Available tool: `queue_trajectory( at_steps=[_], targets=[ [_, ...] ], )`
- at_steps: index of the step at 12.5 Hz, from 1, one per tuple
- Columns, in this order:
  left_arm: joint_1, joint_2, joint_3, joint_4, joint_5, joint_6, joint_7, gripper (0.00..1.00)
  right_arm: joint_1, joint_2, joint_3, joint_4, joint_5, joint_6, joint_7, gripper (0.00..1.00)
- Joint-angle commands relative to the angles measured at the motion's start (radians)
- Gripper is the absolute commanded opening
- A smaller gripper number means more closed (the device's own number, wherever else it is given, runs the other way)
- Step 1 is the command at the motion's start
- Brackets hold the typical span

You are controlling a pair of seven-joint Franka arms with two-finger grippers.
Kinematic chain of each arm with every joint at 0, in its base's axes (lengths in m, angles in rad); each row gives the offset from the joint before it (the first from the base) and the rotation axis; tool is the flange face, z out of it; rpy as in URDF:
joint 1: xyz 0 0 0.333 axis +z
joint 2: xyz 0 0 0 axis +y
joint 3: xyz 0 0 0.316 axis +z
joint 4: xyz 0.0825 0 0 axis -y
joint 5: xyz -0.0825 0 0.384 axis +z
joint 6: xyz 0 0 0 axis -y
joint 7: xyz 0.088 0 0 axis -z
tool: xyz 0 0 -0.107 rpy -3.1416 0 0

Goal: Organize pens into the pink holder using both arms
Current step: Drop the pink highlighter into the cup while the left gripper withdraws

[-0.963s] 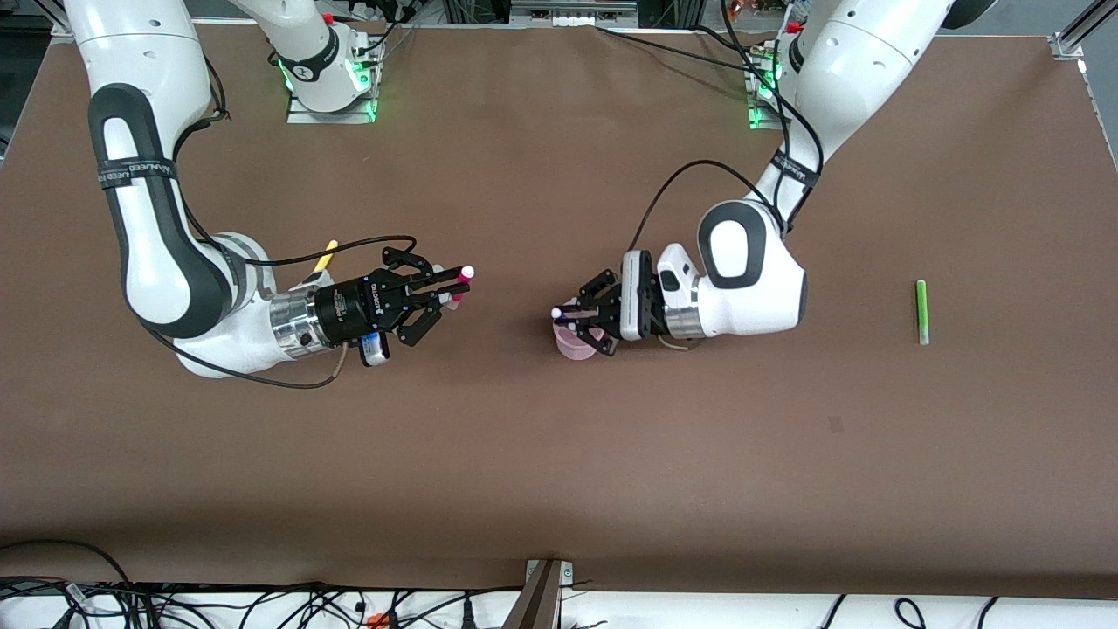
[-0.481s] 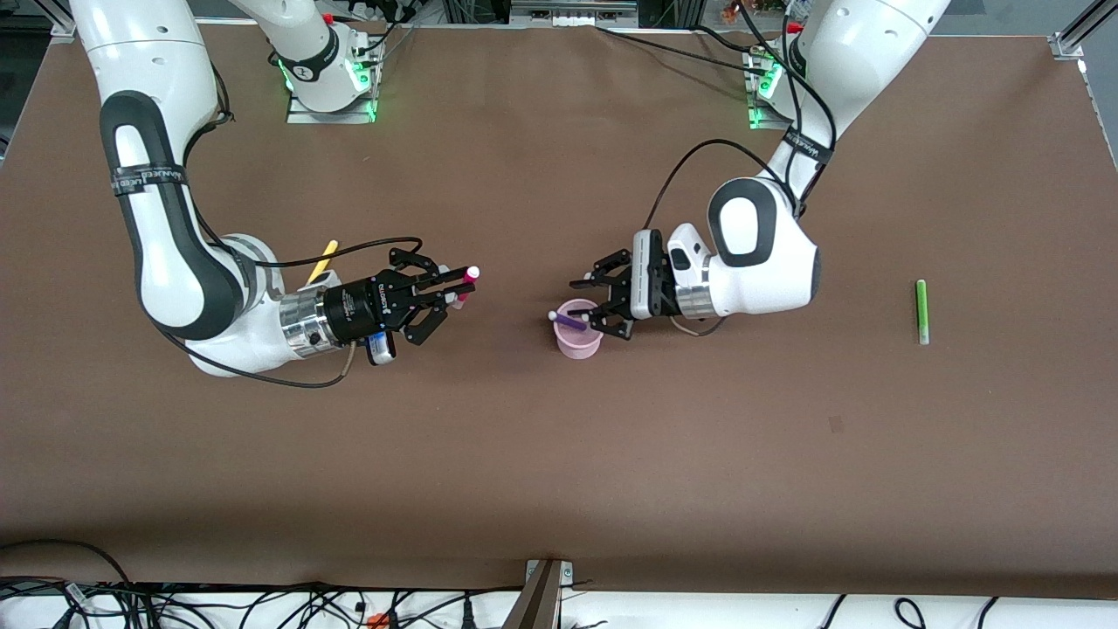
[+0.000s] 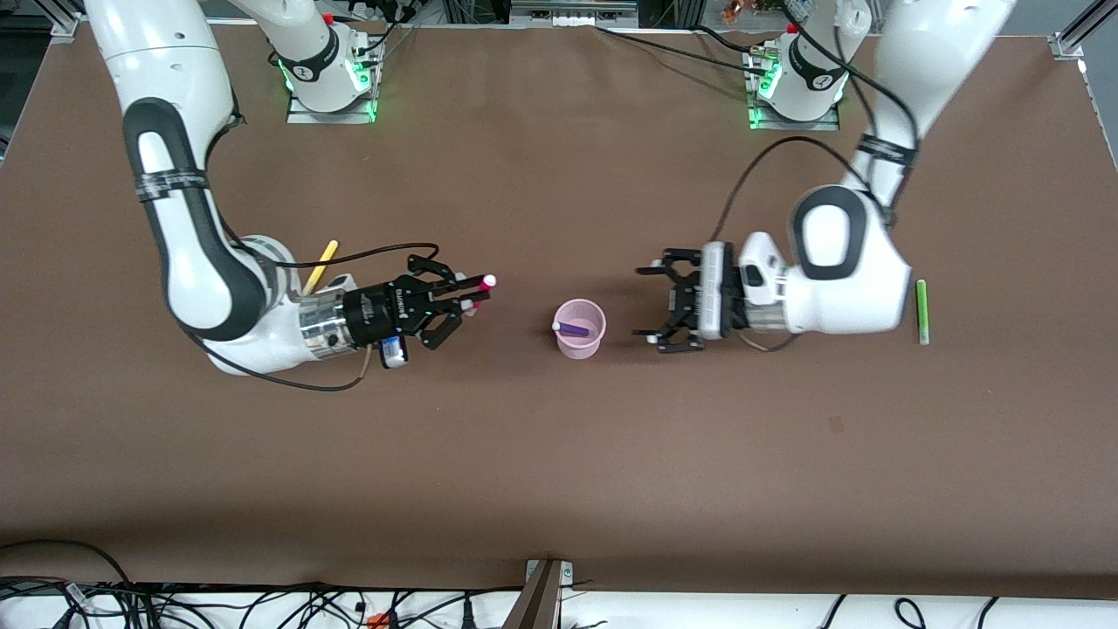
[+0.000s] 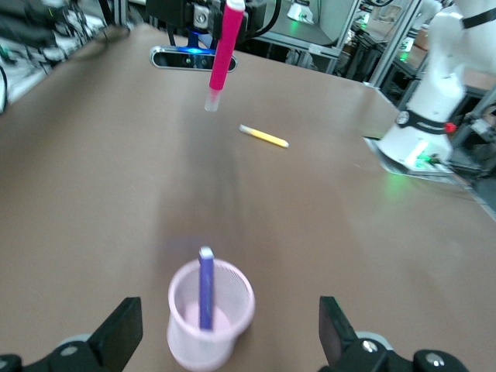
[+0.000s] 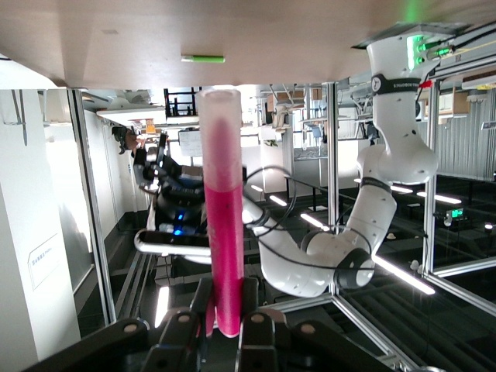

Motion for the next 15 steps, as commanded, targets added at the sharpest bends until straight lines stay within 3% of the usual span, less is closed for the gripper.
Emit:
queue_trajectory(
  at_steps=[1,4,9,12,15],
  targets=[
    [0.083,-0.010,-0.006,0.116,0.222,-0.197,-0.266,1.00,0.052,0.029,0.003,-0.007,0.043,0.058,-0.067,0.00],
    [0.091,-0.008,-0.004,0.295,0.595,-0.430,-0.604,1.00,0.132,0.067,0.003,-0.009,0.128,0.145,-0.128,0.00],
    [0.076,-0.030,-0.022,0.342,1.080,-0.497,-0.891,1.00,0.282,0.115,0.002,-0.006,0.290,0.320,-0.258,0.00],
    [0.042,-0.059,-0.026,0.343,1.258,-0.494,-1.164,1.00,0.296,0.150,0.002,-0.006,0.294,0.323,-0.323,0.00],
    [0.036,-0.117,-0.016,0.385,1.267,-0.495,-1.390,1.00,0.296,0.169,0.002,-0.003,0.294,0.328,-0.346,0.00]
  ],
)
